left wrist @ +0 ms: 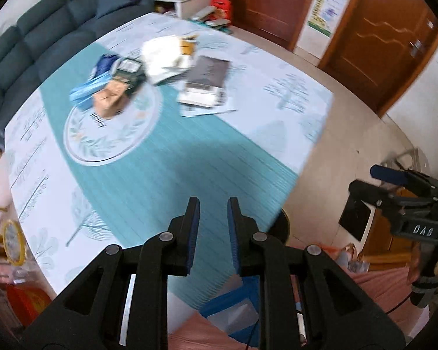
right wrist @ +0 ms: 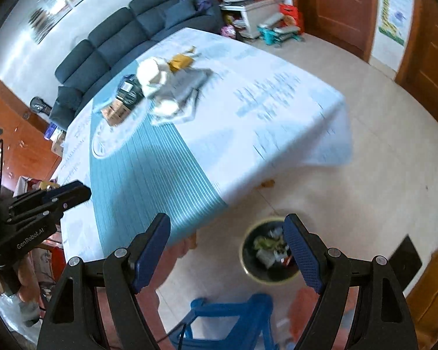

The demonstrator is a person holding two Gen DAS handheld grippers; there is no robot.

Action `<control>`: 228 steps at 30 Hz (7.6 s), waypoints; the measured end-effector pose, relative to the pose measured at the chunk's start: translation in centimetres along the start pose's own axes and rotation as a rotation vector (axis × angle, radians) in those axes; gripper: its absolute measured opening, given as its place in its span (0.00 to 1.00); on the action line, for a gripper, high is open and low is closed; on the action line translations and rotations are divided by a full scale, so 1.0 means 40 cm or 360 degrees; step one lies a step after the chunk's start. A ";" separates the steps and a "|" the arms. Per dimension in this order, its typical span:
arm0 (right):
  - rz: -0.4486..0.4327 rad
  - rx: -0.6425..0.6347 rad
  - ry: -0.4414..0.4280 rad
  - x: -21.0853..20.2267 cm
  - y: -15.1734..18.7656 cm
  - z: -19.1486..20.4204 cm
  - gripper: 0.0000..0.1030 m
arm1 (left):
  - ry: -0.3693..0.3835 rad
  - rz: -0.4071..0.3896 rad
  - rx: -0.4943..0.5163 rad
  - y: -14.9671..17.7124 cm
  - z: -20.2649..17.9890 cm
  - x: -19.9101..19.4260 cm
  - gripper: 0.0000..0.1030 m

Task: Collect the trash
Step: 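Move both grippers back over the table toward the blue mask and carton, then grasp the green-and-tan carton with the right gripper while the left gripper grasps the blue mask, then carry the blue mask and green carton over the trash bin with both grippers, then open the left gripper to drop the mask while the right gripper releases the carton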

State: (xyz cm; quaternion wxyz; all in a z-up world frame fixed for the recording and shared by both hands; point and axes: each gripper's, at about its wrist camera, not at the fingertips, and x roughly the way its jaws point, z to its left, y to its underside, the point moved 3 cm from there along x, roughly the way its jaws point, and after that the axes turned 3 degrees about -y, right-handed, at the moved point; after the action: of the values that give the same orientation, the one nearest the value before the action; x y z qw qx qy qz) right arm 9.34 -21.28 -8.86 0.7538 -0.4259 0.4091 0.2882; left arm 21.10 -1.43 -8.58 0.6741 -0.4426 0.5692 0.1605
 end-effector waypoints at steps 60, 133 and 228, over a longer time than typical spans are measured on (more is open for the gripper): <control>0.0282 -0.0008 -0.0445 0.721 -0.543 0.522 0.35 | 0.0335 0.0166 0.0039 -0.408 0.610 0.400 0.16; 0.0122 0.0205 -0.0635 0.380 -0.295 0.232 0.33 | -0.0125 0.0381 -0.0726 -0.265 0.576 0.385 0.08; 0.0319 0.1097 -0.0160 0.764 0.568 -0.674 0.33 | -0.0174 0.0801 0.0619 0.336 -0.573 0.979 0.46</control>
State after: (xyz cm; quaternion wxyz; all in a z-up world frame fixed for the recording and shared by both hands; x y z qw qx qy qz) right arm -3.21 -31.60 -52.59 0.8403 -0.0899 0.4842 0.2264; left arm 8.85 -23.08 -48.86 0.7149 -0.1416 0.6435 0.2338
